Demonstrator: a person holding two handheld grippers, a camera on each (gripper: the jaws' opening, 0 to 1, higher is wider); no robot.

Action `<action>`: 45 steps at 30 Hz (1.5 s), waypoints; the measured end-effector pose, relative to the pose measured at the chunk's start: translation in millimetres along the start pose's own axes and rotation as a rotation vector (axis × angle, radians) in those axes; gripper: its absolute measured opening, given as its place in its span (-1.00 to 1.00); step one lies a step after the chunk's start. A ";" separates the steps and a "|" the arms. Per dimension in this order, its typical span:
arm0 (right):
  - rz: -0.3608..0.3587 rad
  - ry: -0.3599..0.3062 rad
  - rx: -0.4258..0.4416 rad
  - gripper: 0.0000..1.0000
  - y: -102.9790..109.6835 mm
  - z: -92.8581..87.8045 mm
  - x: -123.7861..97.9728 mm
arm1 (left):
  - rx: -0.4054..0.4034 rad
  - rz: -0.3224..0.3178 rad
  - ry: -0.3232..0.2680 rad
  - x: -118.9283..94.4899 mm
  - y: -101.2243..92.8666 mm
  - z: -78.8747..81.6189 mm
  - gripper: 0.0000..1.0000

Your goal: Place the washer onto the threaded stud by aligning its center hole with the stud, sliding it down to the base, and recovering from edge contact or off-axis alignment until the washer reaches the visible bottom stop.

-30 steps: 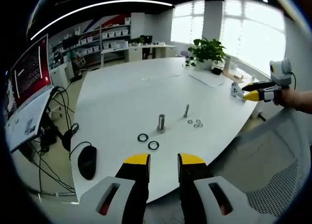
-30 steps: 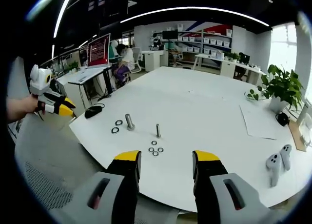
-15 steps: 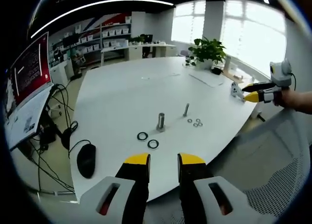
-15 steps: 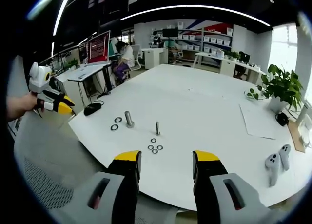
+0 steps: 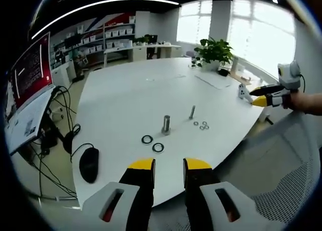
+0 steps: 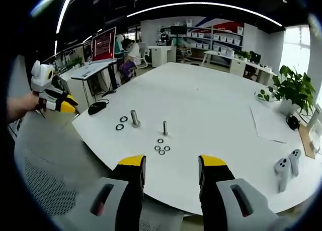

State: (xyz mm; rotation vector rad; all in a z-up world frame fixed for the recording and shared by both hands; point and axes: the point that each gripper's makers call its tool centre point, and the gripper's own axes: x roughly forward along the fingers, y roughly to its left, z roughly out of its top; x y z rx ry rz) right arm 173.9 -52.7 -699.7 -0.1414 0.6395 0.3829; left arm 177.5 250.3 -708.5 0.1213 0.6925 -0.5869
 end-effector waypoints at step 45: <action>0.004 -0.003 0.007 -0.14 -1.2 0.8 0.0 | 0.000 -0.004 0.018 2.2 0.4 -2.2 -0.60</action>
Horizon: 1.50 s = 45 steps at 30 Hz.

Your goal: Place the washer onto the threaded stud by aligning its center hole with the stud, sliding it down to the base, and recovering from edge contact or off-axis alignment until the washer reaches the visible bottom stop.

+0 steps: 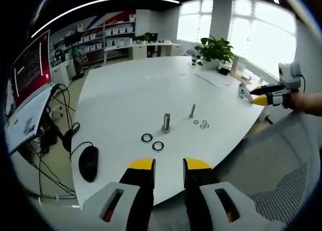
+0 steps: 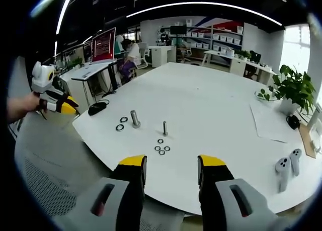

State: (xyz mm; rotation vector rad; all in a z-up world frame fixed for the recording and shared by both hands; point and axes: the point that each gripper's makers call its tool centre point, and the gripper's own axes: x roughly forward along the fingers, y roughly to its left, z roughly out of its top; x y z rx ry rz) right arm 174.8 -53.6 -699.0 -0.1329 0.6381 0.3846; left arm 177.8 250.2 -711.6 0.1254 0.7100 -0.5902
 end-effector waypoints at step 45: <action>0.004 0.011 -0.020 -0.13 0.5 -1.1 1.7 | -0.004 0.021 0.021 0.1 4.7 -4.3 -0.62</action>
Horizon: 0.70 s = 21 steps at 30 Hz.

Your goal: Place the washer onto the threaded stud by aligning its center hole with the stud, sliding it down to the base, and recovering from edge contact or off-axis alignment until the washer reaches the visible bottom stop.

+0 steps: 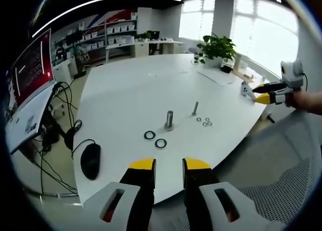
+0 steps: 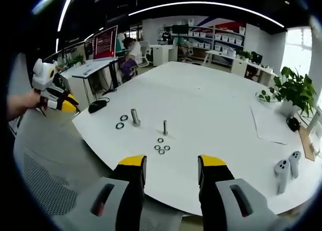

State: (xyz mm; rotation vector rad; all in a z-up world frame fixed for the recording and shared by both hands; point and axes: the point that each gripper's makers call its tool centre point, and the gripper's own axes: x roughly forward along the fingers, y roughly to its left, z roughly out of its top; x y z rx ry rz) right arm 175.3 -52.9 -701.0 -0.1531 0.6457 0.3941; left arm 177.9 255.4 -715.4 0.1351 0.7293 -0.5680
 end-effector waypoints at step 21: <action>0.031 -0.018 0.010 -0.14 3.8 2.5 0.3 | -0.009 0.018 0.031 1.9 4.3 -5.0 -0.63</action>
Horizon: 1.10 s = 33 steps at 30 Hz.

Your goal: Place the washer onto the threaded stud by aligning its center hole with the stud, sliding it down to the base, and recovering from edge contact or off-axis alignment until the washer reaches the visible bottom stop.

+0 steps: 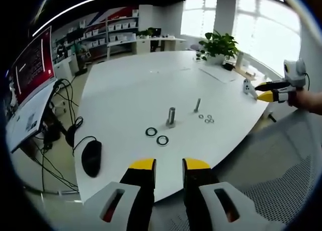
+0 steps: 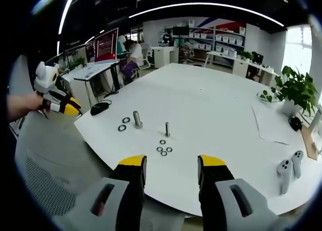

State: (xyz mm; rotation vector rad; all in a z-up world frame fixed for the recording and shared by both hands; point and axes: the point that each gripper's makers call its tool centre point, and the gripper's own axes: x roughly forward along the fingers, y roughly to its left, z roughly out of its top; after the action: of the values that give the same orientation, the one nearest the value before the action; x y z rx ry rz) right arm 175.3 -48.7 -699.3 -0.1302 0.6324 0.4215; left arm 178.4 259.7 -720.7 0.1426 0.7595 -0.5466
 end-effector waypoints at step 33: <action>0.157 -0.078 0.035 -0.14 29.7 13.3 -2.8 | -0.077 0.147 0.052 -4.6 29.0 -12.5 -0.60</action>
State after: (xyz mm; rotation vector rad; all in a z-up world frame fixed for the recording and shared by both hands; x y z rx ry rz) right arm 168.0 -19.4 -686.7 -0.0300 0.5745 0.5639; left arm 183.0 290.2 -728.6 0.1402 0.8131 -0.3745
